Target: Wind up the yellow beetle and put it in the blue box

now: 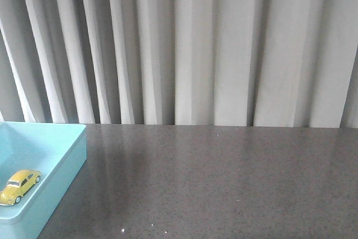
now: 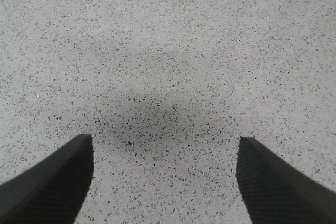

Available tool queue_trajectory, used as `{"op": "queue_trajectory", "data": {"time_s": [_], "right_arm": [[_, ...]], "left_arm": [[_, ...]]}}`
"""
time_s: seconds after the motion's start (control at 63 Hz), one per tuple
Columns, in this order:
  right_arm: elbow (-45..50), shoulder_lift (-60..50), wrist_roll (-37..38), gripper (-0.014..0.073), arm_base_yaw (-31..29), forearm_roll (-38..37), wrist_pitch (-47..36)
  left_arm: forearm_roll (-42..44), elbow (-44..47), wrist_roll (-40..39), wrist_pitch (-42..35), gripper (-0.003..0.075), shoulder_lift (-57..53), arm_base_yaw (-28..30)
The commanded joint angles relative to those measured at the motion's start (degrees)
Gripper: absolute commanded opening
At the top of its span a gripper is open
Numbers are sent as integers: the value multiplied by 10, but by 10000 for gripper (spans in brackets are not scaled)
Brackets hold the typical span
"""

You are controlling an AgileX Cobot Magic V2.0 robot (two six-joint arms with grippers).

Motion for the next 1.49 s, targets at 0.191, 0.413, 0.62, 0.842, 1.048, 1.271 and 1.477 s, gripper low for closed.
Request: {"op": "queue_trajectory", "data": {"time_s": [0.191,0.413,0.62,0.842,1.048,1.271,1.477], "right_arm": [[-14,-5,0,545,1,-2,-28],[-14,-5,0,545,1,-2,-28],[-14,-5,0,545,1,-2,-28],[-14,-5,0,545,1,-2,-28],[-14,-5,0,545,1,-1,-28],[-14,-5,0,535,1,-1,-28],[-14,-5,0,401,1,-1,-27]], "left_arm": [[-85,224,17,-131,499,-187,-4],[-132,393,81,-163,499,-301,-75],[-116,500,129,-198,496,-376,-207],[-40,561,73,-217,496,-439,-254],[101,624,-111,-301,492,-467,-243],[116,678,-147,-398,471,-466,-243],[98,686,-147,-424,352,-467,-243]]}}
